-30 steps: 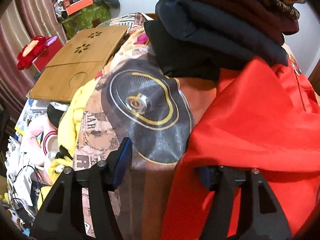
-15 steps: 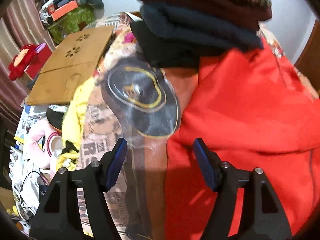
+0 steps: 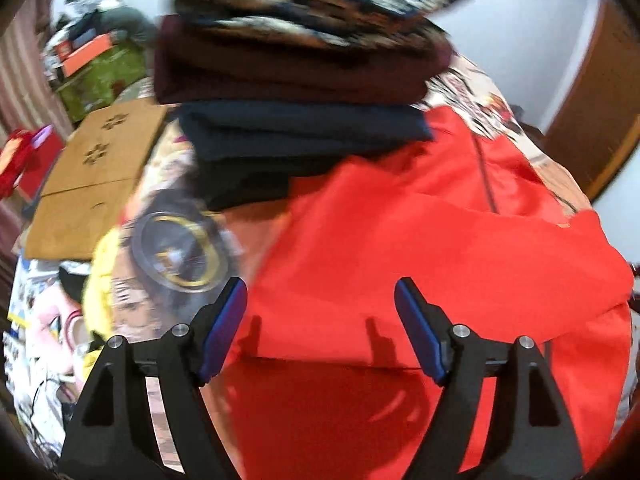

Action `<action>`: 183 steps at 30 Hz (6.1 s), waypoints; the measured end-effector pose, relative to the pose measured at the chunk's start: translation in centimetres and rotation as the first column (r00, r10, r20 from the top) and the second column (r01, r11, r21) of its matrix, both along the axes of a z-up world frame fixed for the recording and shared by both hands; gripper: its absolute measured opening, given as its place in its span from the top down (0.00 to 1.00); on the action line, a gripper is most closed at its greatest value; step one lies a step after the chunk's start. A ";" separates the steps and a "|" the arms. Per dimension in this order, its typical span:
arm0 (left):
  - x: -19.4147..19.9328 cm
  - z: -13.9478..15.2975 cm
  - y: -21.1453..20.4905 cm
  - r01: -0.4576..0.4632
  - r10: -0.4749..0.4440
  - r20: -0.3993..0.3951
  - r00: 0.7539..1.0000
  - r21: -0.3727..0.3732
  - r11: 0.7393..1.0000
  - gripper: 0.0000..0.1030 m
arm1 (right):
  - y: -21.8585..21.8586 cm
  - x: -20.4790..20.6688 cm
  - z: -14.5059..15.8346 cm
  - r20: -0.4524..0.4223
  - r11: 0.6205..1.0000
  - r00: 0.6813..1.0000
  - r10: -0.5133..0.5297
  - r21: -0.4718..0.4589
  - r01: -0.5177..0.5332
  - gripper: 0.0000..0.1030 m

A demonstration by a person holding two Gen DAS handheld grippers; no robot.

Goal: Fold large clothes

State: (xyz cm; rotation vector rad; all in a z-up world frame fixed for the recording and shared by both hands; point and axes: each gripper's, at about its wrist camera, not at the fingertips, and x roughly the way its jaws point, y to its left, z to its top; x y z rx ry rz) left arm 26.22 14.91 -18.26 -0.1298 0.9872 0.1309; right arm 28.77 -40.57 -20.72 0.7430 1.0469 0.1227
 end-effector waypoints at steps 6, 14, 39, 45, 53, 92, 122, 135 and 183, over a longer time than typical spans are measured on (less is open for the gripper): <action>2.9 -2.3 -4.9 0.095 -0.096 -0.061 0.994 -0.011 0.995 0.26 | -0.6 2.6 -0.1 0.019 0.996 0.998 -0.066 -0.059 0.067 0.63; 4.7 -4.9 -9.3 0.160 -0.159 -0.133 0.978 -0.004 0.987 0.26 | -2.2 3.8 2.2 0.117 0.975 0.992 -0.054 -0.206 0.078 0.96; 5.9 -6.0 -14.6 0.239 -0.245 -0.145 0.959 -0.062 0.969 0.26 | 2.3 1.2 19.5 0.423 0.950 0.893 0.155 -0.311 -0.018 0.97; 4.7 -3.5 -12.3 0.208 -0.215 -0.087 0.973 -0.086 0.974 0.26 | 9.0 1.2 20.5 0.420 0.928 0.859 0.293 -0.340 -0.151 0.96; 1.9 -0.6 -8.6 0.162 -0.164 -0.022 0.986 -0.069 0.984 0.25 | 19.1 1.2 14.8 0.249 0.828 0.823 0.510 -0.401 -0.392 0.96; 6.7 1.0 -31.8 0.631 -0.631 -0.023 0.775 0.058 0.773 0.21 | 7.9 -2.6 6.6 0.049 0.828 0.921 0.386 -0.459 -0.322 0.50; 7.0 1.2 -14.3 0.215 -0.210 0.055 0.976 -0.124 0.969 0.78 | 6.3 -3.5 3.4 0.065 0.874 0.933 0.354 -0.378 -0.305 0.49; 2.3 -5.5 -5.1 -0.003 -0.005 -0.037 0.999 -0.222 0.975 0.36 | 6.6 -3.4 3.3 0.044 0.864 0.936 0.348 -0.403 -0.302 0.47; 1.8 4.2 2.1 -0.058 0.119 0.172 0.978 -0.320 0.945 0.95 | 14.6 -2.4 4.6 0.049 0.731 0.870 0.490 -0.567 -0.380 0.42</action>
